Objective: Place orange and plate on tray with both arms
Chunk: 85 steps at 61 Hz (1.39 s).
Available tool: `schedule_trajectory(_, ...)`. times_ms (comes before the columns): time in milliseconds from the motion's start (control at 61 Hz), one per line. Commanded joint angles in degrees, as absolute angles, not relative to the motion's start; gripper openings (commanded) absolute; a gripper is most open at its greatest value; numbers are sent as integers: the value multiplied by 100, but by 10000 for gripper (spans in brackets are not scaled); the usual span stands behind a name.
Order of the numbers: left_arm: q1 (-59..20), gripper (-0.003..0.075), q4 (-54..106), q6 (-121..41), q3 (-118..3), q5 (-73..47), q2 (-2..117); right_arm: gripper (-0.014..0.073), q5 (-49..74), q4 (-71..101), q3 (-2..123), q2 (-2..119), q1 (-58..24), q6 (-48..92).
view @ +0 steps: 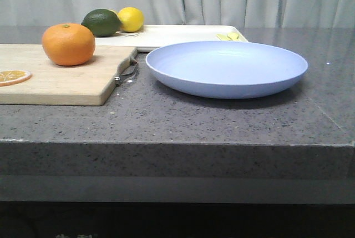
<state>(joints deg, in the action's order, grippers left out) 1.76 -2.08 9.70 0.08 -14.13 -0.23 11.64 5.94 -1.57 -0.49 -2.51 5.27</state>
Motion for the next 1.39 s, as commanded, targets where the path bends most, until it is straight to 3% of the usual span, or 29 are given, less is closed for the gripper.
schedule_trajectory(0, 185, -18, -175, 1014, 35, -914, -136, -120, 681, 598, -133, -153, -230, 563)
schedule_trajectory(1378, 185, -18, -210, 1014, 35, -814, -136, -120, 616, 598, -133, -153, -230, 563)
